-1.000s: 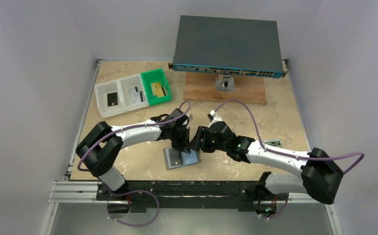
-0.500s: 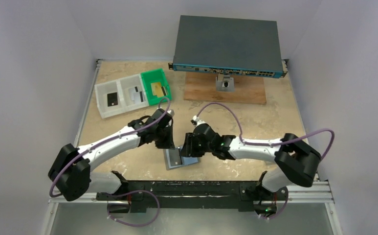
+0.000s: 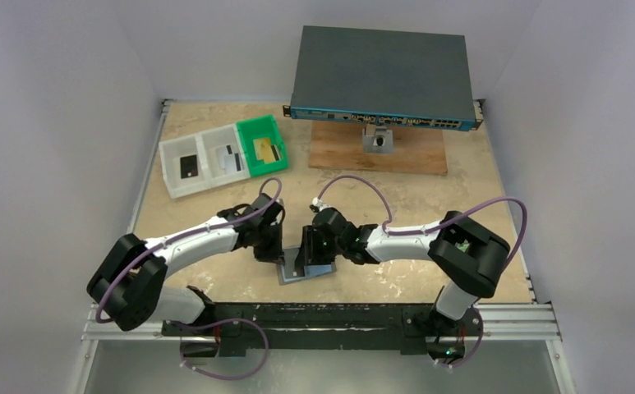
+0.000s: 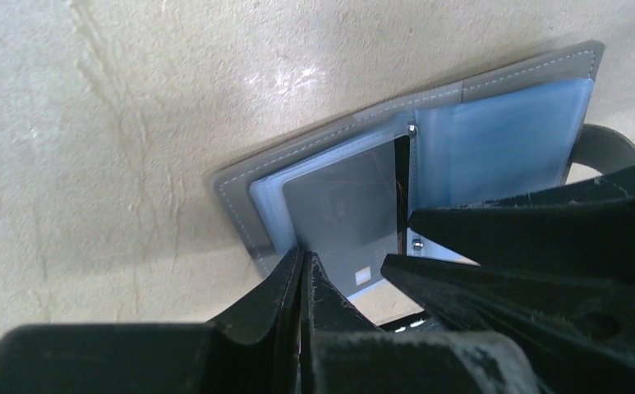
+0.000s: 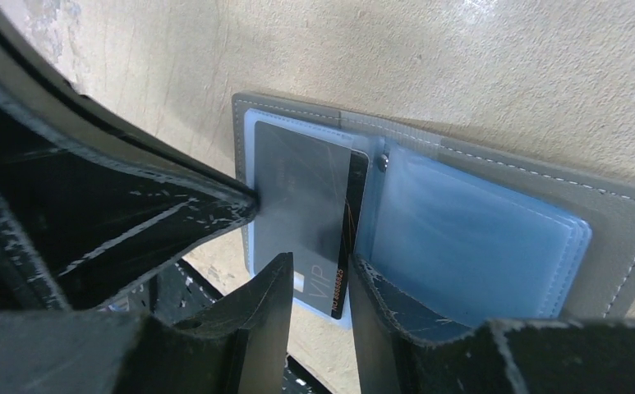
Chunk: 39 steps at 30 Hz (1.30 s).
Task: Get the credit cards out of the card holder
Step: Remove the credit card from the card holder.
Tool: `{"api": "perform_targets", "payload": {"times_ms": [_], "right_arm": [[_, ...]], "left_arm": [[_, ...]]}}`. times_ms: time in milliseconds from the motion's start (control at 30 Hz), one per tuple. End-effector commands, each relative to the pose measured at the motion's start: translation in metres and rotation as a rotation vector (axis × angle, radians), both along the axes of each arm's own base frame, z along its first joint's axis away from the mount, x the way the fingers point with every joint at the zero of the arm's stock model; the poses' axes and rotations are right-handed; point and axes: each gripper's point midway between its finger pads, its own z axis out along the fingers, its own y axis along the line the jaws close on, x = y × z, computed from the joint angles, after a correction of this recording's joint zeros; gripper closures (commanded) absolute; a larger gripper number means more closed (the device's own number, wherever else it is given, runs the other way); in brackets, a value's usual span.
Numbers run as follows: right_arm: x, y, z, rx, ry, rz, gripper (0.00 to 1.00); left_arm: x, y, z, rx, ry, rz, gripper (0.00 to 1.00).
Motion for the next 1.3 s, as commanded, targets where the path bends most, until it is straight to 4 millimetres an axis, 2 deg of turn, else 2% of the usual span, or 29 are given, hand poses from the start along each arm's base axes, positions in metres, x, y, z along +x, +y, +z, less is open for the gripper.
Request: {"api": "perform_targets", "payload": {"times_ms": [0, 433, 633, 800, 1000, 1267], "right_arm": [[0.007, 0.01, 0.009, 0.037, -0.036, 0.004, 0.68], [0.002, 0.002, 0.003, 0.043, -0.014, -0.016, 0.65], [0.005, -0.01, 0.004, 0.041, -0.02, -0.047, 0.65], [0.004, -0.011, 0.007, 0.049, -0.022, -0.046, 0.65], [-0.001, -0.002, 0.004, 0.105, 0.015, -0.017, 0.65], [-0.007, -0.003, -0.011, 0.17, 0.094, -0.02, 0.66]], "left_arm": [[0.009, -0.014, -0.005, -0.053, 0.002, 0.011, 1.0], [0.009, -0.001, -0.023, 0.05, 0.045, 0.037, 1.0], [0.008, 0.004, -0.026, 0.076, 0.049, 0.045, 1.0], [0.008, 0.003, -0.026, 0.08, 0.053, 0.045, 1.0], [0.009, -0.001, -0.023, 0.059, 0.05, 0.032, 1.0], [0.004, -0.025, -0.02, 0.011, 0.065, -0.01, 1.0]]}}
